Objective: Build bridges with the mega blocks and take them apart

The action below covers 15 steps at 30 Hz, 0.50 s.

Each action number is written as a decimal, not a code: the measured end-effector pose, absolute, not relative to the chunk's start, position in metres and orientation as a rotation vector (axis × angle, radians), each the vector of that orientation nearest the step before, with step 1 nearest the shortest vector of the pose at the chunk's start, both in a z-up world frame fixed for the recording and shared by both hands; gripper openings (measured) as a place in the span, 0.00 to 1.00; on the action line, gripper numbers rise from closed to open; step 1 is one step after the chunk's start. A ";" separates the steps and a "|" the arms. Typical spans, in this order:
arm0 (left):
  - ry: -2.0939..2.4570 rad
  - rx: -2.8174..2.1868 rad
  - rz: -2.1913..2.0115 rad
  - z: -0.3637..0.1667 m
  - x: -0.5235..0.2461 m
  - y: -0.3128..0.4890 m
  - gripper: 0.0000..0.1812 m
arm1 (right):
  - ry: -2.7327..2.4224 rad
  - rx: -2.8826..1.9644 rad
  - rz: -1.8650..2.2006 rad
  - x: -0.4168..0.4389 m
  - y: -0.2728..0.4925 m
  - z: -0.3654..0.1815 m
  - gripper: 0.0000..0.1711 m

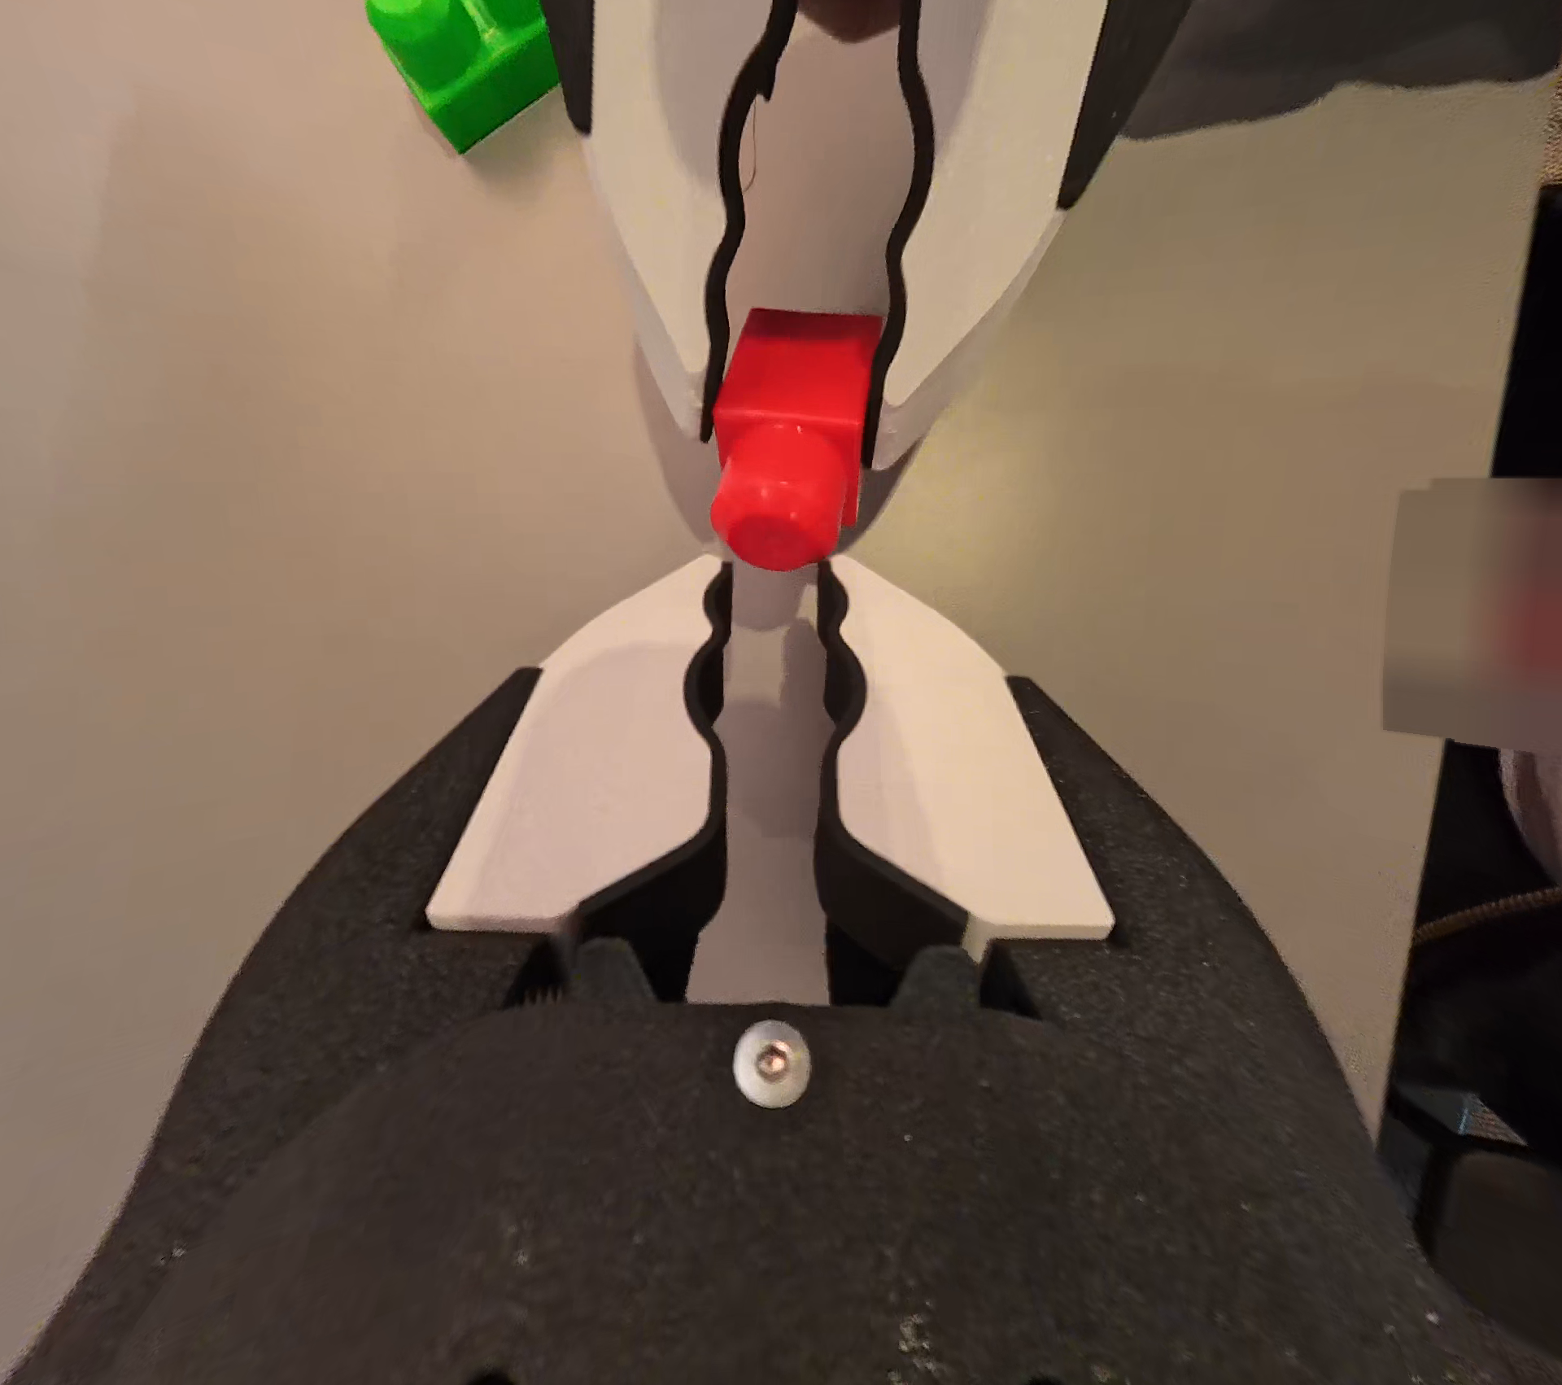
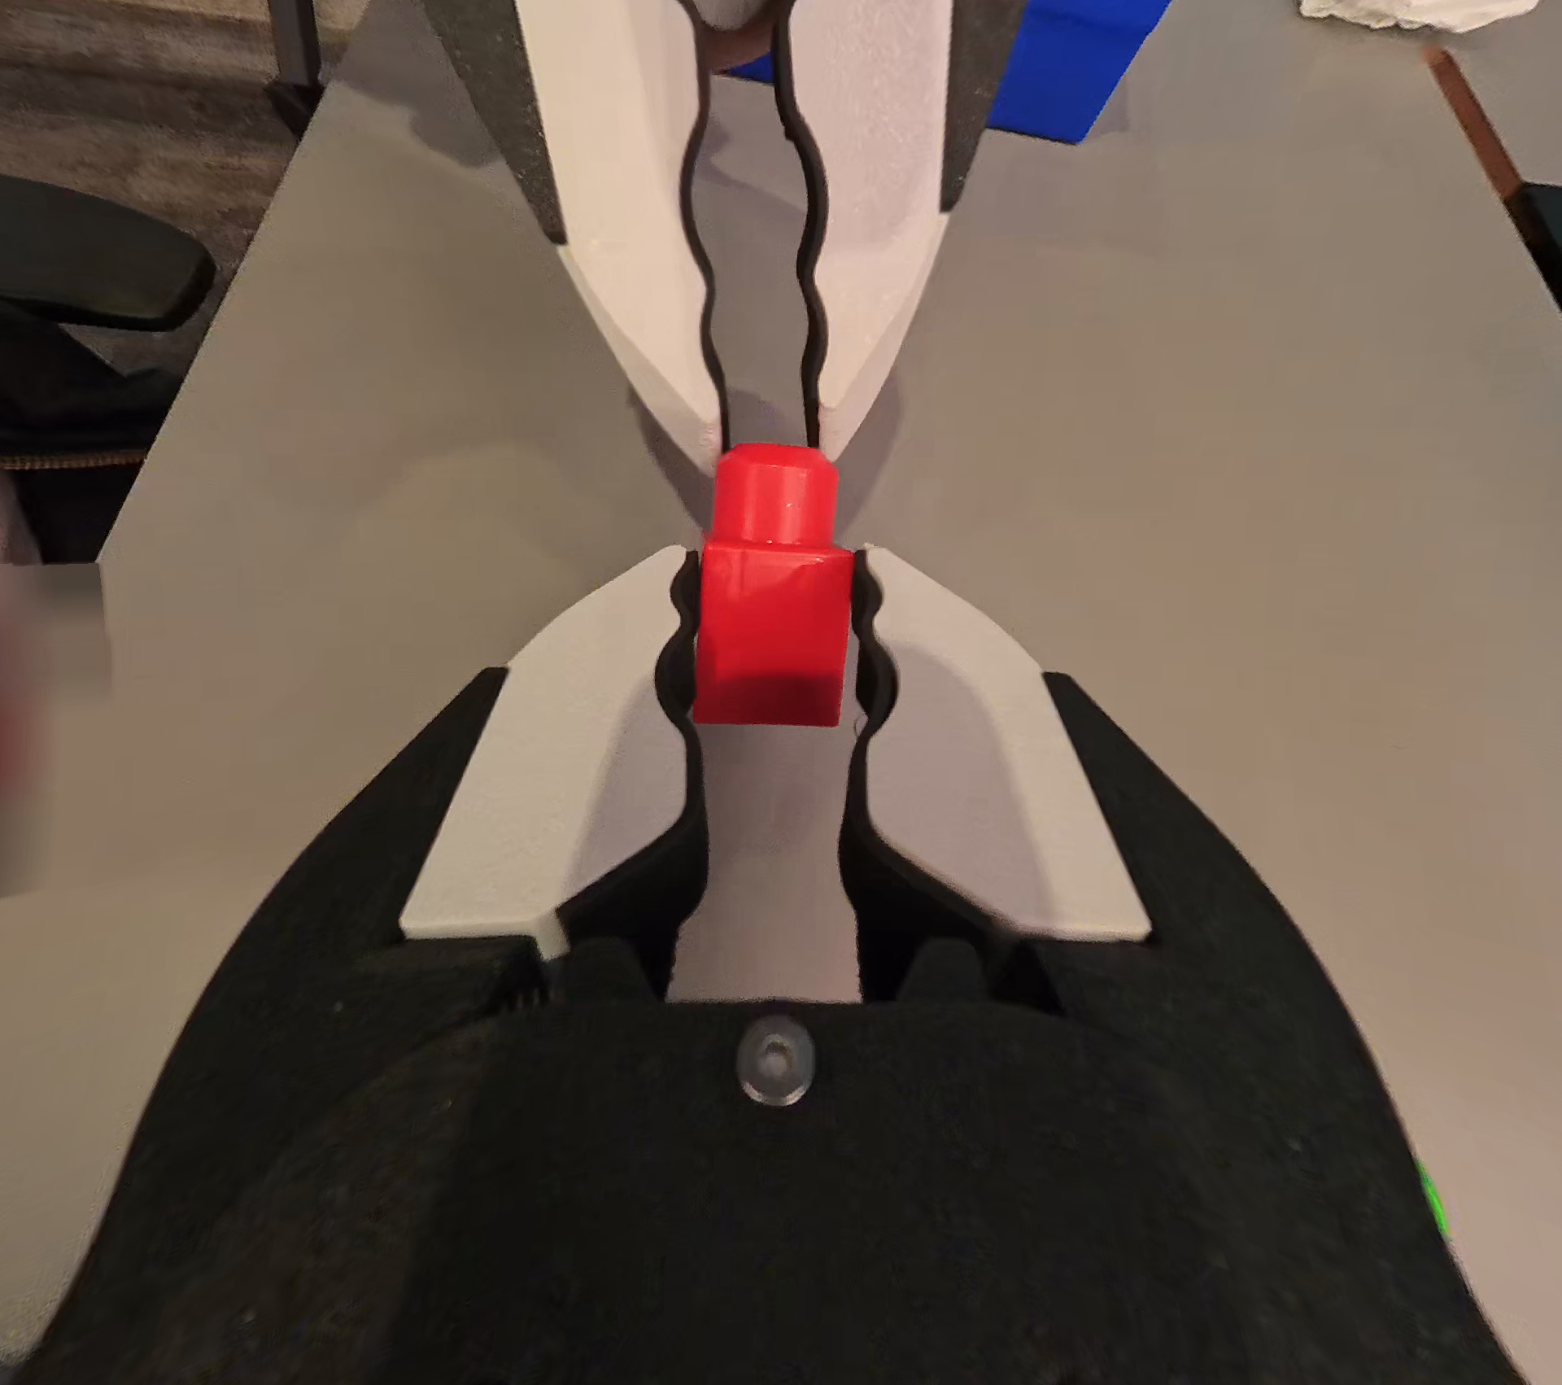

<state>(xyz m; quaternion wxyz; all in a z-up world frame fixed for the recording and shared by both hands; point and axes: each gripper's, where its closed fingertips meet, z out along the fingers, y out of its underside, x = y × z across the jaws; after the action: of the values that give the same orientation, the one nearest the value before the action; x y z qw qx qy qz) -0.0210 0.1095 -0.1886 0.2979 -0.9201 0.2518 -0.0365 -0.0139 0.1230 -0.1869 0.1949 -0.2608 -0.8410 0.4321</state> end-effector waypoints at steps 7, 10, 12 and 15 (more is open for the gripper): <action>0.610 -2.403 -0.082 -0.185 -0.027 0.118 0.09 | -2.231 -0.755 1.321 -0.021 0.129 -0.175 0.19; 0.599 -2.392 -0.101 -0.183 -0.025 0.121 0.07 | -2.233 -0.792 1.344 -0.020 0.134 -0.177 0.19; 0.626 -2.391 -0.077 -0.185 -0.024 0.123 0.07 | -2.243 -0.807 1.331 -0.019 0.136 -0.181 0.19; 0.604 -2.368 -0.093 -0.183 -0.020 0.129 0.09 | -2.280 -0.825 1.295 -0.015 0.140 -0.192 0.19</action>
<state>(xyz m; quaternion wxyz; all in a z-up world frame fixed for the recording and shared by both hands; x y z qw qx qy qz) -0.0198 0.1288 -0.1826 0.3410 -0.9103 0.2320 -0.0356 -0.0153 0.1402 -0.1917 0.1953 -0.2944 -0.8135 0.4620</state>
